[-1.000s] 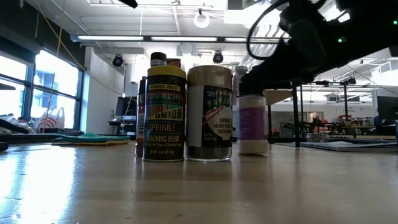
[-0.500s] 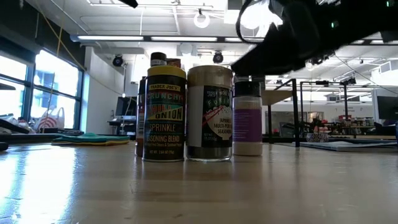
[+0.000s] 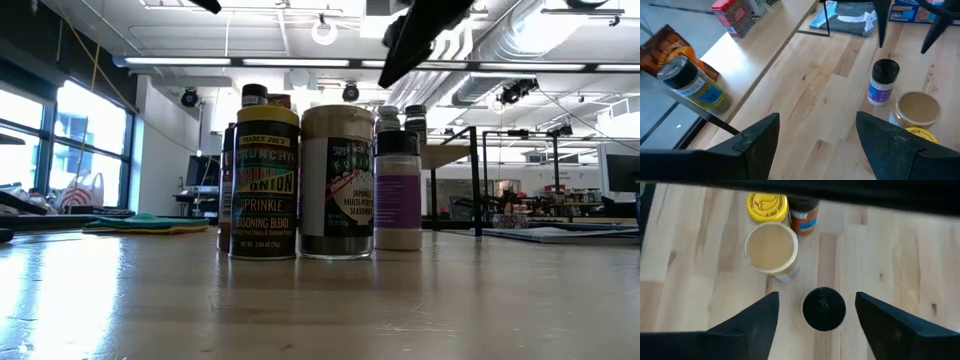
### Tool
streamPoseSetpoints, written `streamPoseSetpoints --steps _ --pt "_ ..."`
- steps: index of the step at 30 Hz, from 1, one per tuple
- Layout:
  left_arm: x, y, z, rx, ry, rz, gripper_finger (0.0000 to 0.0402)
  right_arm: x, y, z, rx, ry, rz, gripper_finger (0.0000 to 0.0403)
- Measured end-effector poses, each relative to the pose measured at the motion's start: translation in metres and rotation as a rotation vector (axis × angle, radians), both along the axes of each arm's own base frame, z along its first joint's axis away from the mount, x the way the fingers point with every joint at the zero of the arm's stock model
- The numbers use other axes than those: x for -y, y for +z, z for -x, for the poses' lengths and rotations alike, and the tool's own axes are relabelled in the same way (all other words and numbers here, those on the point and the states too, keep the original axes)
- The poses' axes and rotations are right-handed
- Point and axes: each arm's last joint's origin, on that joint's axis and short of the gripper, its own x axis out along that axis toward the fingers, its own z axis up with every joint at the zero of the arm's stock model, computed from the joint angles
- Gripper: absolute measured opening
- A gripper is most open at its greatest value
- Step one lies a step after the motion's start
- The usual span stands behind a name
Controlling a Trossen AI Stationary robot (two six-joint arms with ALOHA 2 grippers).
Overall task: Shelf spices
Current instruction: Put the left black seasoning bottle on the shelf
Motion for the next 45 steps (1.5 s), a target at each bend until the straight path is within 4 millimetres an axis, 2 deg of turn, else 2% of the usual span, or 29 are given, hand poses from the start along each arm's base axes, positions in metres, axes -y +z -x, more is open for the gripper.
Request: streamPoseSetpoints --steps 3,6,11,17,22,28,32,39,42,45 --pt "0.000 0.000 0.000 -0.005 -0.008 0.011 0.0259 0.008 -0.003 -0.010 -0.096 0.026 -0.015 0.0282" --pt "0.001 0.000 0.000 -0.010 -0.014 0.018 0.0259 0.009 -0.016 -0.022 -0.178 0.036 -0.012 0.0296" --pt "0.001 -0.001 0.000 -0.018 -0.019 0.022 0.0259 0.007 -0.037 -0.036 -0.264 0.026 0.004 0.0299" --pt "0.001 -0.001 0.001 -0.019 -0.022 0.021 0.0259 0.008 -0.044 -0.038 -0.295 0.012 0.026 0.0297" --pt "0.004 -0.001 0.002 -0.019 -0.033 0.020 0.0259 0.007 -0.044 -0.038 -0.289 0.008 0.023 0.0277" --pt "0.007 -0.001 0.003 -0.016 -0.042 0.020 0.0259 0.007 -0.057 -0.044 -0.317 0.008 0.027 0.0236" --pt "0.007 -0.001 0.003 -0.016 -0.043 0.020 0.0259 0.007 -0.057 -0.044 -0.320 0.008 0.027 0.0203" --pt "0.007 -0.001 0.003 -0.013 -0.039 0.014 0.0259 0.007 -0.035 -0.046 -0.318 -0.015 0.026 0.0193" --pt "0.008 -0.001 0.004 -0.013 -0.044 0.015 0.0259 0.008 -0.010 -0.048 -0.283 -0.021 0.040 0.0193" --pt "0.012 -0.001 0.005 -0.013 -0.059 0.015 0.0259 0.016 0.028 -0.051 -0.206 -0.042 0.056 0.0193"
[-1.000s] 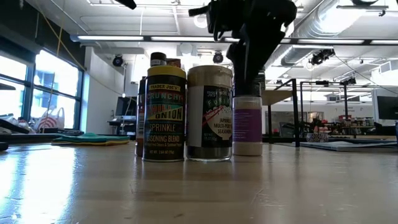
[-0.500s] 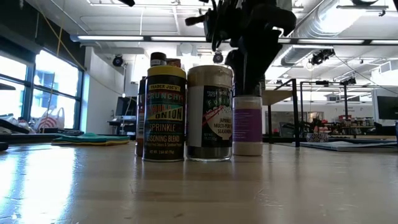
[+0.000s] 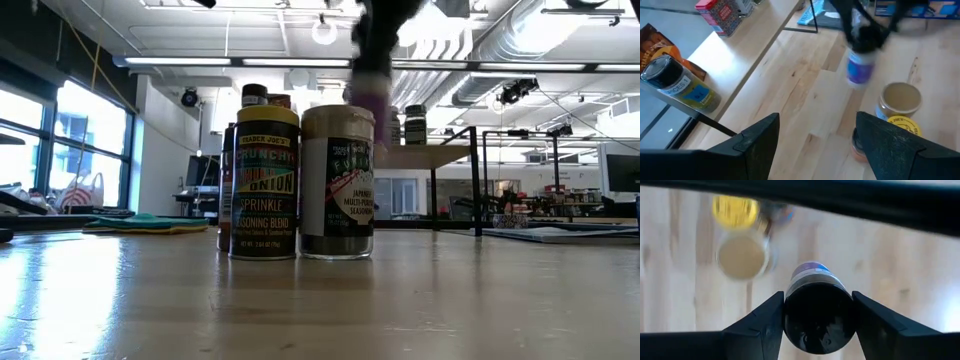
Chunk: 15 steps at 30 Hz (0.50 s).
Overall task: Shelf spices
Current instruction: Put the left black seasoning bottle on the shelf
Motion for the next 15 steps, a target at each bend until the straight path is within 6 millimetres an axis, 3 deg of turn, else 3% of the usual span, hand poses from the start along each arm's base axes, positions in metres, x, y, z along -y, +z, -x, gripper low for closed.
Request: streamPoseSetpoints --steps 5,9,12,15 --pt "0.005 0.000 0.002 0.007 -0.013 0.010 0.0259 0.040 0.072 0.005 0.203 -0.108 0.027 0.0193" --pt "0.006 0.000 0.003 0.010 -0.013 0.004 0.0259 0.081 0.111 0.014 0.327 -0.203 0.068 0.0193" --pt "0.005 0.000 0.003 0.005 -0.012 0.001 0.0259 0.111 0.114 0.015 0.372 -0.233 0.068 0.0193" --pt "0.004 0.000 0.003 0.006 -0.003 -0.005 0.0259 0.141 0.104 0.020 0.316 -0.278 0.042 0.0193"
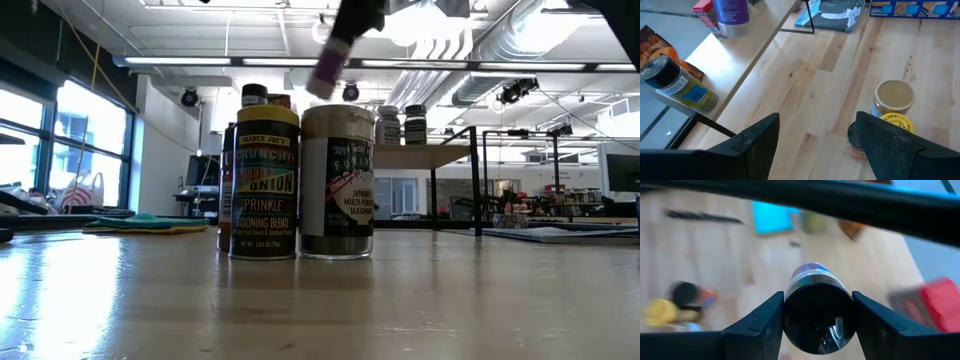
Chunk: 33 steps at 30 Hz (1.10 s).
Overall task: Shelf spices
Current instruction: Put the left black seasoning bottle on the shelf
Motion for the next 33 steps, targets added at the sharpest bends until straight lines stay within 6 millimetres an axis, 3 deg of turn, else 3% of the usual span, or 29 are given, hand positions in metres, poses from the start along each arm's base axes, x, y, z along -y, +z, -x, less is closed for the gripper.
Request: streamPoseSetpoints --steps 7,12,19,25,33 --pt "-0.002 0.000 0.000 -0.004 0.011 -0.003 0.0259 0.052 -0.017 0.003 -0.044 -0.101 0.012 0.0193" --pt "-0.007 0.000 -0.002 -0.006 0.030 -0.005 0.0259 0.071 -0.039 -0.004 -0.108 -0.101 -0.044 0.0193" --pt "-0.009 0.000 -0.004 -0.007 0.038 -0.003 0.0259 0.071 -0.046 -0.005 -0.159 -0.076 -0.056 0.0195" --pt "-0.009 0.000 -0.004 -0.008 0.036 -0.001 0.0259 0.065 -0.036 0.006 -0.188 -0.073 -0.079 0.0197" --pt "-0.010 0.000 -0.004 -0.005 0.044 -0.003 0.0259 0.065 -0.041 0.004 -0.219 -0.056 -0.092 0.0200"
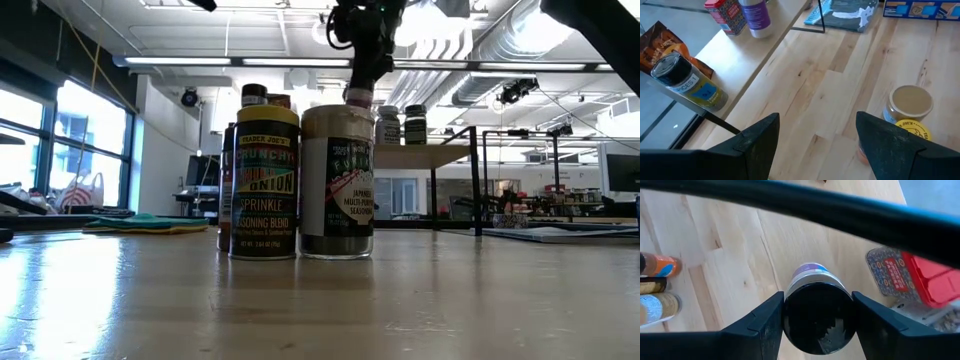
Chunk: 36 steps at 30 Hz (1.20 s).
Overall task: Shelf spices
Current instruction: Put the left black seasoning bottle on the shelf
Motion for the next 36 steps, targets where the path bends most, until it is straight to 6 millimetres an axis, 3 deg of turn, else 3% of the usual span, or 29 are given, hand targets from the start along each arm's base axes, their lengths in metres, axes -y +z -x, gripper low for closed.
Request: streamPoseSetpoints --steps 14,22,30,36 --pt "-0.001 0.000 -0.001 0.003 0.007 0.002 0.0259 0.006 -0.013 -0.016 0.026 0.069 0.031 0.0205" --pt "-0.001 0.000 -0.001 -0.004 -0.002 0.014 0.0259 0.008 -0.010 -0.023 0.089 0.111 0.073 0.0253" --pt "-0.001 0.000 -0.001 -0.007 -0.007 0.021 0.0259 0.011 -0.003 -0.031 0.191 0.128 0.130 0.0262" --pt "0.000 0.000 -0.001 -0.007 -0.008 0.021 0.0259 0.000 0.026 -0.011 0.230 0.142 0.188 0.0263"
